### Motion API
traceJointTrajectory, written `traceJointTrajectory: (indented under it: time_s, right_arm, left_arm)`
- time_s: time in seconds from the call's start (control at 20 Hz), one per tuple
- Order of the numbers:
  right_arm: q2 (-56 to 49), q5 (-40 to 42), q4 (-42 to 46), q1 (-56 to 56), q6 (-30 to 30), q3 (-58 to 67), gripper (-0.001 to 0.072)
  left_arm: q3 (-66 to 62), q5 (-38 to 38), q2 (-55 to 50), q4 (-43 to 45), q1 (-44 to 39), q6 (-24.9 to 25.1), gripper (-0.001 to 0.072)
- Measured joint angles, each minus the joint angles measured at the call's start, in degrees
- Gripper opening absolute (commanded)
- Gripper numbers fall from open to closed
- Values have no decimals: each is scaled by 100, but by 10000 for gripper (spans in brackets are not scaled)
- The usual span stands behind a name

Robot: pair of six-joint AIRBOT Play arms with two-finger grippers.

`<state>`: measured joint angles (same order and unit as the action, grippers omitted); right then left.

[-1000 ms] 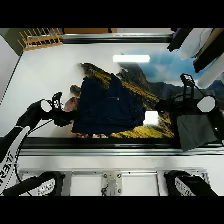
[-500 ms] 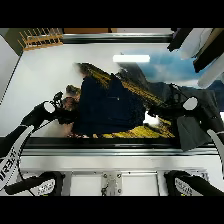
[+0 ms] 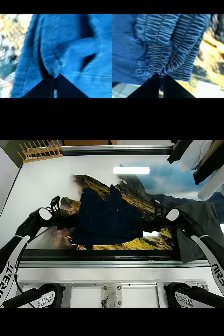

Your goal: Fold the clothes and pants, and hang the long-sleeved shirts on hangers.

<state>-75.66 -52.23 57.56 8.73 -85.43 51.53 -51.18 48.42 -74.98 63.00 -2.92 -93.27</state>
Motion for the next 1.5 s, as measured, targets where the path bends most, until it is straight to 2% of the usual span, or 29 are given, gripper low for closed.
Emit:
traceJointTrajectory:
  time_s: [0.4, 0.65, 0.9, 1.1, 1.5]
  right_arm:
    - [710, -341, -20, 11, -446, 1340, 38]
    - [927, -879, 101, 17, -680, 1530, 38]
    - [975, -1558, 562, 66, -872, 1530, 38]
    - [979, -1740, 1117, 299, -911, 1145, 38]
    - [933, -651, 1432, 949, -1016, -485, 39]
  left_arm:
    - [-2981, 922, 20, 17, 98, 240, 14]
    - [-3681, 1589, 374, 39, 343, 334, 14]
    - [-2588, 1851, 1338, 39, 474, 380, 14]
    - [-1049, 1589, 2059, 42, 496, 511, 14]
    - [1932, 81, 2542, 46, 501, 1038, 14]
